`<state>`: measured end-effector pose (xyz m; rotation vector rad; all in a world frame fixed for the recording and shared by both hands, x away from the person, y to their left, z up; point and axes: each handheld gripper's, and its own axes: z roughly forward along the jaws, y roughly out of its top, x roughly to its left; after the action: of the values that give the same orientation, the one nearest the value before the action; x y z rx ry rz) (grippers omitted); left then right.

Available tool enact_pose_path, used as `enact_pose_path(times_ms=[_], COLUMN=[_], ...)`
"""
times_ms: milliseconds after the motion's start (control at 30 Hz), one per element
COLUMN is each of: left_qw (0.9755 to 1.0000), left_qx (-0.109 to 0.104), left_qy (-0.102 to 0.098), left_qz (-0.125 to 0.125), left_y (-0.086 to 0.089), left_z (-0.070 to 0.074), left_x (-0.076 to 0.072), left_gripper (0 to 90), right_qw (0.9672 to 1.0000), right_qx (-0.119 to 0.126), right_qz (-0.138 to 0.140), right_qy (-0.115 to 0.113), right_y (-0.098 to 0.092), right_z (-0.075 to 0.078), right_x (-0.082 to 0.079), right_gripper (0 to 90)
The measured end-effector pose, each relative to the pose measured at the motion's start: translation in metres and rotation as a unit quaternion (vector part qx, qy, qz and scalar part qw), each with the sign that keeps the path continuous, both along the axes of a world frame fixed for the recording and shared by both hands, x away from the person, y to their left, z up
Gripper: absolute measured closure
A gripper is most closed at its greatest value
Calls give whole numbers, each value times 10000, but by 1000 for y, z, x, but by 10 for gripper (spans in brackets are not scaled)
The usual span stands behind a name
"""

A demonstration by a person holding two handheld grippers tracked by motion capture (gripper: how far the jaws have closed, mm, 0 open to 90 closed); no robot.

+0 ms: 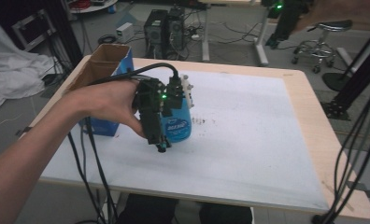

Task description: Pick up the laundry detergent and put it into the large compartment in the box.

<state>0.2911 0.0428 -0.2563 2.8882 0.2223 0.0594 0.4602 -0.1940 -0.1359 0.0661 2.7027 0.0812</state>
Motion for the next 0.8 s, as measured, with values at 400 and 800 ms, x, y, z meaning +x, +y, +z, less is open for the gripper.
enact_pose_path(times_ms=[400,800], left_qw=[9996,9960], left_qx=[61,118], left_qy=[-28,-106], left_qz=[269,880], left_y=[20,35], left_z=[1,-6], left_x=[5,23], left_gripper=[141,141], right_qw=[10000,10000], right_qx=[-27,15], right_qz=[-14,58], right_qy=[14,14], right_y=[0,-1], right_z=[-2,-5], right_x=[2,2], right_gripper=[138,138])
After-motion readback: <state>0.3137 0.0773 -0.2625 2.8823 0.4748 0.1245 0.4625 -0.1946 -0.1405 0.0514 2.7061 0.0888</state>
